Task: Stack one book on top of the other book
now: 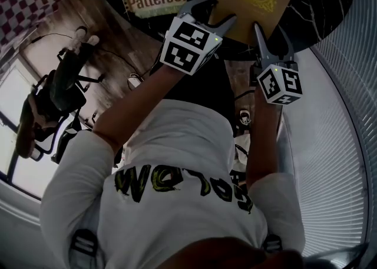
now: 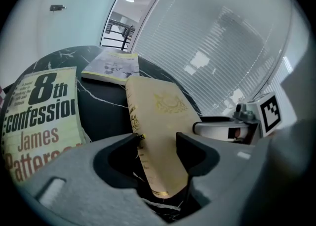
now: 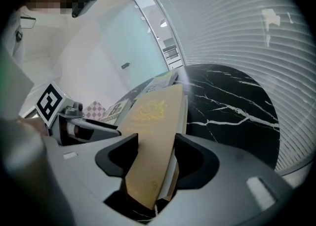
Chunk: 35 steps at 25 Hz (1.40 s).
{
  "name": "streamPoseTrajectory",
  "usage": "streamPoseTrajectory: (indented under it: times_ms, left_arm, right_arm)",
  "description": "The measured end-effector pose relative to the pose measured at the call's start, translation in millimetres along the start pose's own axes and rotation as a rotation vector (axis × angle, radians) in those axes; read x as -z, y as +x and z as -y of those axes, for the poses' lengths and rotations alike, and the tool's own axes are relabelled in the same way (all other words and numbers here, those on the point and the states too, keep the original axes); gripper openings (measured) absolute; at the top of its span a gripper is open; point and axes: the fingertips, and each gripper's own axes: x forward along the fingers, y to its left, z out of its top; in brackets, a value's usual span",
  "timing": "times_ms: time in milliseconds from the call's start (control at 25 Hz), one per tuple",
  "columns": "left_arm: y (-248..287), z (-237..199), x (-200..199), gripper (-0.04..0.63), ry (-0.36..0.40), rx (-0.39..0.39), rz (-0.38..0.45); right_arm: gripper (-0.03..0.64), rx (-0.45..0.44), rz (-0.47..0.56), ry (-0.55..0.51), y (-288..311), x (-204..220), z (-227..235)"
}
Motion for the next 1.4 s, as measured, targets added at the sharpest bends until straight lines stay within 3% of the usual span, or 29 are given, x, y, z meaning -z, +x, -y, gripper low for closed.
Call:
streamPoseTrajectory:
  times_ms: [1000, 1400]
  left_arm:
    - [-111.6, 68.1, -60.9, 0.252, 0.093, 0.027, 0.101]
    - [-133.7, 49.2, -57.5, 0.252, 0.060, -0.021, 0.133]
  right_arm:
    - [0.232, 0.049, 0.131, -0.051, -105.7, -77.6, -69.0]
    - [0.229, -0.002, 0.123, -0.083, -93.4, -81.4, -94.6]
